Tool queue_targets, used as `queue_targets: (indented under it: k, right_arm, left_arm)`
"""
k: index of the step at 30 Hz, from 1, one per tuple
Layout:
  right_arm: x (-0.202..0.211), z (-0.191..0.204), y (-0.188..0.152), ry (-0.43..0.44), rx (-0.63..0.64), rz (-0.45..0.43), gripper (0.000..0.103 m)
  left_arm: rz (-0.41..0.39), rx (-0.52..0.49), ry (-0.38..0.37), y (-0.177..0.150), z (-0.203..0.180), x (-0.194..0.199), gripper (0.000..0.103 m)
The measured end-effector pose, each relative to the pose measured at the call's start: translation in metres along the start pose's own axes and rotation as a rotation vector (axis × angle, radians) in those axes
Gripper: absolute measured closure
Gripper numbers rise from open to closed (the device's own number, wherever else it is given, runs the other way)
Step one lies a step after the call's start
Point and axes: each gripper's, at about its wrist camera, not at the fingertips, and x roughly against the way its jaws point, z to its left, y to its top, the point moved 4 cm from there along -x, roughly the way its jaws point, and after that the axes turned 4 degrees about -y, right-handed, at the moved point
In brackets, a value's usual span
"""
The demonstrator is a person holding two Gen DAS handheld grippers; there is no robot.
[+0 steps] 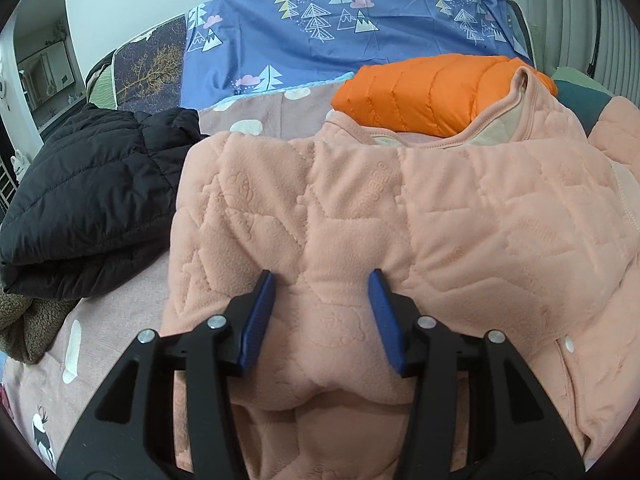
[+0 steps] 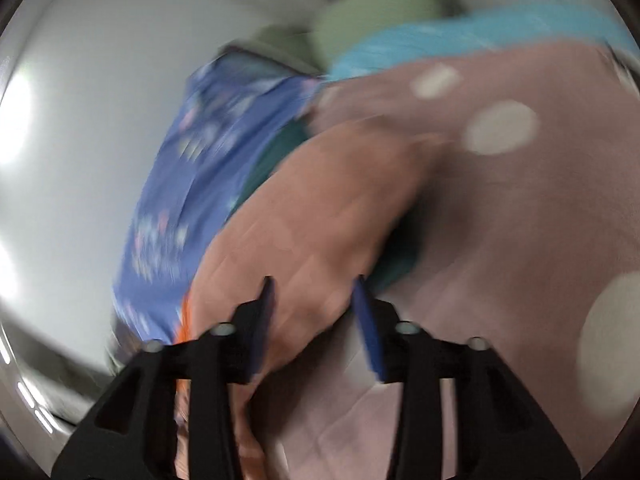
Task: Fold large clothes
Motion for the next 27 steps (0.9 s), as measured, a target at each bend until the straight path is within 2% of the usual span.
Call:
queue_targets:
  k: [1,2,7,8,9,10,11,12,14,17,21,24,27]
  right_arm:
    - [-0.003,-0.013,0.009,-0.005,-0.044,-0.015,0.034]
    - [-0.008,-0.018,0.014,-0.011,-0.065,-0.023,0.028]
    - [-0.031,-0.039,0.030,0.027,-0.172,-0.018,0.027]
    - [-0.037,-0.033,0.032,0.028,-0.167,-0.030,0.033]
    - [-0.043,-0.024,0.035,0.020,-0.150,-0.044,0.043]
    - [-0.049,-0.014,0.038,0.025,-0.129,-0.057,0.066]
    - [-0.050,-0.008,0.036,0.019,-0.112,-0.065,0.081]
    - [-0.045,-0.003,0.038,0.016,-0.094,-0.083,0.088]
    - [-0.029,0.016,0.037,0.047,-0.047,-0.121,0.089]
    - [0.002,0.061,0.027,0.150,0.069,-0.153,0.091]
    - [0.047,0.141,-0.017,0.293,0.295,-0.152,0.091]
    - [0.076,0.210,-0.076,0.417,0.489,-0.121,0.091]
    - [0.086,0.272,-0.158,0.523,0.680,-0.016,0.091]
  left_arm:
    - [0.001,-0.001,0.001,0.000,0.000,0.000,0.053]
    - [0.001,-0.001,0.000,0.000,0.000,0.000,0.053]
    - [0.002,-0.001,-0.002,-0.002,0.001,-0.002,0.053]
    - [0.002,0.001,-0.003,-0.002,0.002,-0.002,0.053]
    - [0.002,0.002,-0.005,-0.002,0.002,-0.002,0.053]
    - [0.002,0.003,-0.006,-0.002,0.001,-0.002,0.053]
    - [0.001,0.005,-0.009,-0.003,0.002,-0.002,0.053]
    - [0.001,0.006,-0.011,-0.003,0.002,-0.002,0.053]
    - [0.001,0.010,-0.015,-0.004,0.002,-0.002,0.053]
    - [0.001,0.017,-0.025,-0.004,0.004,-0.003,0.053]
    - [-0.002,0.024,-0.034,-0.004,0.005,-0.002,0.053]
    - [-0.005,0.030,-0.039,-0.005,0.006,-0.001,0.052]
    - [-0.014,0.051,-0.068,-0.005,0.009,0.001,0.050]
